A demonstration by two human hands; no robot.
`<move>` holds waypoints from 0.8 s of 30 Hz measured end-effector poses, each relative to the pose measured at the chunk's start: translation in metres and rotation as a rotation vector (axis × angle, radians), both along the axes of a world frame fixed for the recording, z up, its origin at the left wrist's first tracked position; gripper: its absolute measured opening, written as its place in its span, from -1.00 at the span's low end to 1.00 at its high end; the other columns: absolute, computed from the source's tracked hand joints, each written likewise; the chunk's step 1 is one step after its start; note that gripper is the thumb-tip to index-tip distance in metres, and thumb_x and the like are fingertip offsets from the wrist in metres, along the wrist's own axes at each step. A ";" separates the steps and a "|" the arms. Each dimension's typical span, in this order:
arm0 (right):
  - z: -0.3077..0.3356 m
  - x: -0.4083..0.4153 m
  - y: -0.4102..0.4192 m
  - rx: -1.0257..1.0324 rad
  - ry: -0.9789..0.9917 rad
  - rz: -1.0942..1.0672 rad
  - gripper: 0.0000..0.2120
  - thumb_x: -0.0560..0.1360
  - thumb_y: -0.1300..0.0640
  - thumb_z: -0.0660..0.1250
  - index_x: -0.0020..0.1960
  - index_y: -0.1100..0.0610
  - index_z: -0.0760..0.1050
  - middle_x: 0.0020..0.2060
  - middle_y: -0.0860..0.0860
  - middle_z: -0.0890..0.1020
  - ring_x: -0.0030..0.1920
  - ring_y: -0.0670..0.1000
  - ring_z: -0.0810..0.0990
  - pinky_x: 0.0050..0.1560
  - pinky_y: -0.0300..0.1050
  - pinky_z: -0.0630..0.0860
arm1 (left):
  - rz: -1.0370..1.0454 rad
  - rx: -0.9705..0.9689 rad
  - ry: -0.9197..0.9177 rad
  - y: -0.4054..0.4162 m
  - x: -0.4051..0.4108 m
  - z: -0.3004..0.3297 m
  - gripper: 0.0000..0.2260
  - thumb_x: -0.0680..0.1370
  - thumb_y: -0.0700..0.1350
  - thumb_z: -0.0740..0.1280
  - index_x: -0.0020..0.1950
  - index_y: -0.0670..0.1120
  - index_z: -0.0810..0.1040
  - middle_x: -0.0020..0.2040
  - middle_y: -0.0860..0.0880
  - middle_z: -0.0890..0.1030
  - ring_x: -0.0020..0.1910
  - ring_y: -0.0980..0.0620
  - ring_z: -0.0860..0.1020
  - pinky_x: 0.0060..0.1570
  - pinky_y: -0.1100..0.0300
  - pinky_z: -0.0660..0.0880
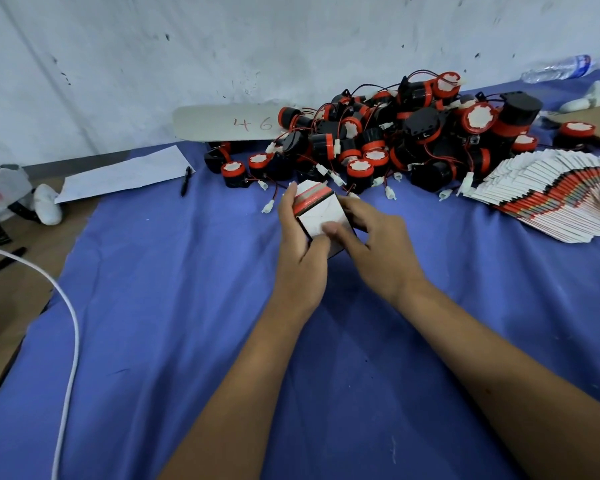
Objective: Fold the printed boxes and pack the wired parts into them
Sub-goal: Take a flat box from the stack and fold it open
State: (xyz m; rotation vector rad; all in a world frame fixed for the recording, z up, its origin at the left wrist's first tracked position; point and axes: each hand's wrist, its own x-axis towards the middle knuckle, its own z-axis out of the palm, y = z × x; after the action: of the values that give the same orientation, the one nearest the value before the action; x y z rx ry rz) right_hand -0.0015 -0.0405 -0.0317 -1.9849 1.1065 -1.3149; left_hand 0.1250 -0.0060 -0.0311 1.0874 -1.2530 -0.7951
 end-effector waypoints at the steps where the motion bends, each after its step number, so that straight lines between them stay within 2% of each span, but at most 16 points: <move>1: 0.001 0.000 0.001 -0.008 0.027 -0.010 -0.76 0.63 0.01 0.35 0.26 0.05 0.57 -0.01 -0.10 0.72 0.01 -0.09 0.68 0.00 -0.01 0.62 | 0.002 -0.011 -0.027 0.001 -0.002 0.000 -0.38 0.60 -0.32 0.18 0.62 0.02 0.11 0.40 0.03 0.44 0.25 0.29 0.54 0.09 0.33 0.56; 3: 0.002 -0.001 0.001 -0.035 0.052 -0.049 -0.82 0.65 0.02 0.32 0.11 0.11 0.58 -0.19 -0.04 0.69 -0.19 0.01 0.65 -0.16 0.10 0.57 | 0.028 -0.023 -0.088 0.001 -0.004 -0.002 -0.39 0.66 -0.35 0.18 0.64 0.01 0.09 0.48 -0.02 0.39 0.38 0.16 0.48 0.24 0.21 0.56; 5: 0.002 -0.002 0.001 -0.053 0.062 -0.082 -0.82 0.66 0.05 0.31 0.06 0.17 0.57 -0.24 0.02 0.67 -0.25 0.08 0.62 -0.22 0.14 0.53 | 0.054 -0.029 -0.156 0.000 -0.005 -0.004 -0.40 0.67 -0.34 0.18 0.66 -0.01 0.08 0.54 -0.03 0.36 0.47 0.05 0.42 0.41 0.03 0.47; 7: 0.002 -0.002 0.001 -0.074 0.076 -0.117 -0.82 0.65 0.07 0.31 0.10 0.17 0.58 -0.25 0.04 0.67 -0.27 0.09 0.60 -0.23 0.12 0.52 | 0.074 -0.032 -0.199 -0.001 -0.007 -0.007 -0.40 0.67 -0.33 0.19 0.66 -0.03 0.09 0.55 -0.03 0.35 0.50 0.00 0.38 0.46 -0.07 0.41; 9: 0.001 -0.001 0.001 -0.101 0.071 -0.158 -0.84 0.65 0.08 0.32 0.12 0.15 0.60 -0.28 -0.01 0.65 -0.31 0.01 0.57 -0.27 0.02 0.50 | 0.090 -0.037 -0.214 -0.001 -0.008 -0.009 -0.41 0.66 -0.33 0.20 0.65 -0.04 0.12 0.56 -0.04 0.34 0.52 -0.04 0.37 0.45 -0.11 0.42; 11: 0.000 0.000 0.001 -0.102 0.047 -0.183 -0.83 0.64 0.08 0.33 0.17 0.11 0.61 -0.24 -0.05 0.67 -0.28 -0.05 0.59 -0.26 -0.07 0.51 | 0.088 -0.062 -0.221 -0.001 -0.008 -0.010 -0.41 0.63 -0.35 0.20 0.63 -0.03 0.16 0.55 -0.05 0.36 0.52 -0.07 0.37 0.45 -0.14 0.42; 15: -0.001 -0.002 0.000 -0.064 -0.031 -0.161 -0.77 0.63 0.05 0.35 0.26 0.04 0.59 -0.04 -0.14 0.71 -0.06 -0.11 0.66 -0.06 -0.10 0.61 | 0.077 -0.115 -0.211 -0.002 -0.008 -0.009 -0.42 0.62 -0.30 0.21 0.60 0.06 0.19 0.53 -0.02 0.39 0.50 -0.05 0.40 0.42 -0.13 0.46; 17: 0.002 -0.002 0.000 -0.010 -0.067 -0.084 -0.72 0.62 -0.01 0.35 0.31 -0.02 0.55 0.10 -0.18 0.68 0.12 -0.13 0.63 0.09 -0.05 0.61 | 0.095 -0.095 -0.147 -0.004 -0.005 -0.008 -0.45 0.66 -0.20 0.24 0.62 0.07 0.19 0.51 0.05 0.41 0.46 0.06 0.44 0.39 -0.02 0.49; 19: 0.006 -0.002 0.000 0.089 -0.142 0.005 -0.68 0.63 -0.06 0.30 0.36 -0.03 0.53 0.18 -0.15 0.65 0.22 -0.10 0.60 0.20 0.03 0.58 | 0.098 -0.033 -0.048 -0.005 -0.001 -0.005 -0.49 0.63 -0.04 0.24 0.59 0.13 0.25 0.46 0.15 0.46 0.40 0.19 0.48 0.36 0.11 0.49; 20: 0.008 -0.002 0.000 0.141 -0.185 0.043 -0.68 0.65 -0.04 0.28 0.36 -0.01 0.54 0.19 -0.10 0.65 0.22 -0.08 0.60 0.24 0.07 0.56 | 0.093 0.002 0.006 -0.005 0.001 -0.004 -0.51 0.61 0.02 0.22 0.55 0.15 0.29 0.44 0.15 0.48 0.39 0.19 0.49 0.37 0.10 0.49; 22: 0.010 -0.004 -0.001 0.171 -0.179 0.085 -0.74 0.65 0.05 0.31 0.31 0.06 0.58 0.16 -0.02 0.67 0.20 -0.01 0.62 0.25 0.12 0.54 | 0.061 0.053 0.122 -0.005 0.004 -0.001 -0.54 0.60 0.09 0.18 0.51 0.13 0.34 0.46 0.05 0.50 0.42 0.05 0.49 0.45 -0.09 0.43; 24: 0.012 -0.005 0.000 0.134 -0.138 0.123 -0.86 0.62 0.12 0.36 0.15 0.10 0.62 0.03 -0.02 0.69 0.10 0.00 0.64 0.20 0.09 0.56 | -0.002 0.075 0.227 -0.006 0.006 0.000 -0.51 0.61 0.16 0.14 0.53 0.07 0.35 0.47 -0.07 0.50 0.45 -0.11 0.49 0.47 -0.23 0.37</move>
State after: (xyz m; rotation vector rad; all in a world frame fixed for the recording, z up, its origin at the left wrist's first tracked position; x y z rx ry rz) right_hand -0.0064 -0.0407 -0.0197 -1.8065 0.9660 -1.2597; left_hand 0.1312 -0.0117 -0.0313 1.0247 -1.0401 -0.9462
